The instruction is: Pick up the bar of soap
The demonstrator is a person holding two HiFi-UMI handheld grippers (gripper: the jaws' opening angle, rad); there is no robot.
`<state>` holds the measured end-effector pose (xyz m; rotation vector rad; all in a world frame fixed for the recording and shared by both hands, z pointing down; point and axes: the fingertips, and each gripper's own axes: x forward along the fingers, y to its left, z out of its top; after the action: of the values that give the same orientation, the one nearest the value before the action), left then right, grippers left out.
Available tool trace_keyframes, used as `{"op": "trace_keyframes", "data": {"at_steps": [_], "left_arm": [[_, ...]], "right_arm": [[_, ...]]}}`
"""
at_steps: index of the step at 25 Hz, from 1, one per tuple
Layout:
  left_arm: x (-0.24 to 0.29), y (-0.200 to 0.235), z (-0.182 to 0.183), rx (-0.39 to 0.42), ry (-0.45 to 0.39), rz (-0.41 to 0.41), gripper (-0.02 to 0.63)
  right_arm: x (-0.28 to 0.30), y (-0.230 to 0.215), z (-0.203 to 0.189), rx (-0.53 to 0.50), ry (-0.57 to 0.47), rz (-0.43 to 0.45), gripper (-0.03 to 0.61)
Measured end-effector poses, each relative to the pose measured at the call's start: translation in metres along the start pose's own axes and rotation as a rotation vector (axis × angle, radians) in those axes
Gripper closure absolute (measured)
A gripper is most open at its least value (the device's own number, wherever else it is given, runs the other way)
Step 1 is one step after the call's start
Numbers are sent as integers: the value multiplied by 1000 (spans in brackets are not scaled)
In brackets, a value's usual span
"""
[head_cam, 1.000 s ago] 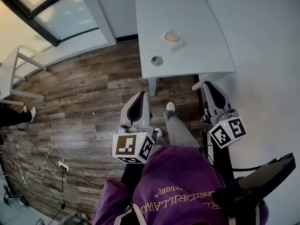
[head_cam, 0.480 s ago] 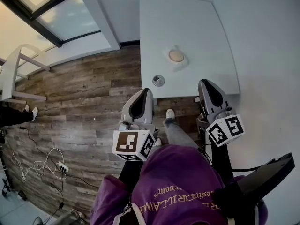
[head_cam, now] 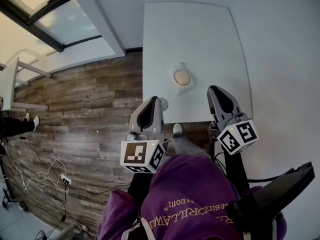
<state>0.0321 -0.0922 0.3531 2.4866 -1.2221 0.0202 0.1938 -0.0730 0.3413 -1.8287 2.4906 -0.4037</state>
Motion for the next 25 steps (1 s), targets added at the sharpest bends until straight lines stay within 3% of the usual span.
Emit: {"op": "trace_keyframes", "data": {"at_steps": [10, 25], "left_arm": [[58, -4, 3, -1, -7, 42, 609], [84, 3, 13, 2, 26, -4, 609]], "right_arm": [[36, -48, -1, 0, 40, 57, 569], [66, -70, -23, 121, 84, -5, 569]]}}
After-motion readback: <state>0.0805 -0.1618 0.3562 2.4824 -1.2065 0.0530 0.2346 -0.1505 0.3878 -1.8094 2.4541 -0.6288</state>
